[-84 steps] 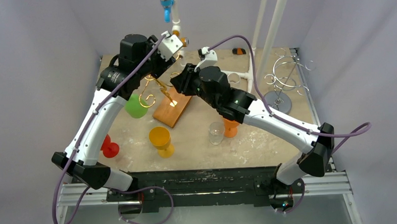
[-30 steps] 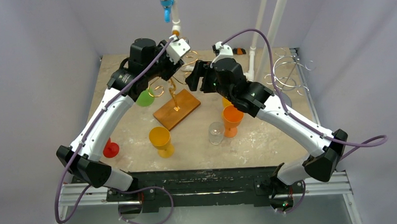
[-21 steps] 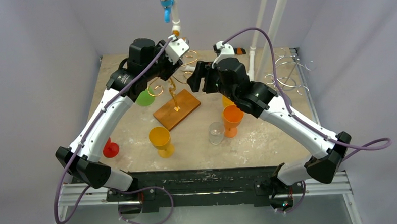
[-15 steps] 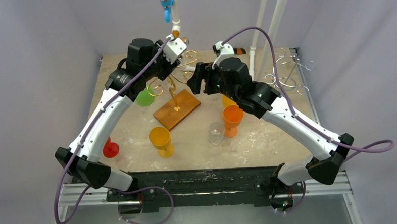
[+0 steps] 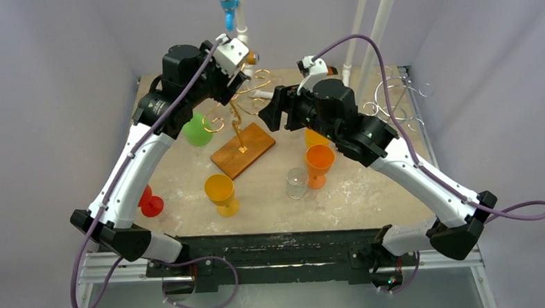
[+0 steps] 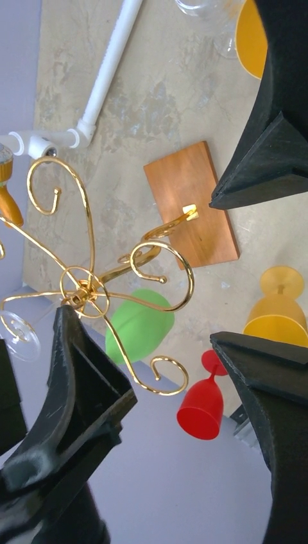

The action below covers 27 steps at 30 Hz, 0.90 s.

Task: Place the wine glass upside down on the wine glass rack
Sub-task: Adjust the wine rack at the center of the board, then pick up the wine glass at the center of the board.

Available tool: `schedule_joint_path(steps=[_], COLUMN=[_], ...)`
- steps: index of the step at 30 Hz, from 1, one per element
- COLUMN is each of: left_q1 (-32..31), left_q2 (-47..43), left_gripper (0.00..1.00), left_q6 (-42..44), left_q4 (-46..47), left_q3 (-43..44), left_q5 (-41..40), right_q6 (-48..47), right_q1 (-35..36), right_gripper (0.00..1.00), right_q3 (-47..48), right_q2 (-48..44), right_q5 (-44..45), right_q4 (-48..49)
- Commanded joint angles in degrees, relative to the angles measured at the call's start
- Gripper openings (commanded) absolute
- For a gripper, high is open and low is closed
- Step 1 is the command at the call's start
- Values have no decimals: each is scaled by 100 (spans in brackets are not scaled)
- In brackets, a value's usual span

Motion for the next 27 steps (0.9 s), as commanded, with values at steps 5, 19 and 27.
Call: schedule_joint_path(steps=[5,19,27], left_q1=[22,22,22], left_q2=[-325,-1214,-1157], left_gripper=[87,100,100], left_q6=[-897,-903,-1082], left_q4=[-514,-1469,-1933], left_q3=[1028,665,608], left_q5=[73,-310,15], right_q6=[121,849,931], right_q1=[1051,2379,2310], right_gripper=[75,74,72], right_q3=[-613,-1336,-1413], right_q2=[-134,729,374], right_q5=[865,1575,2009], right_q4=[63,519,-248])
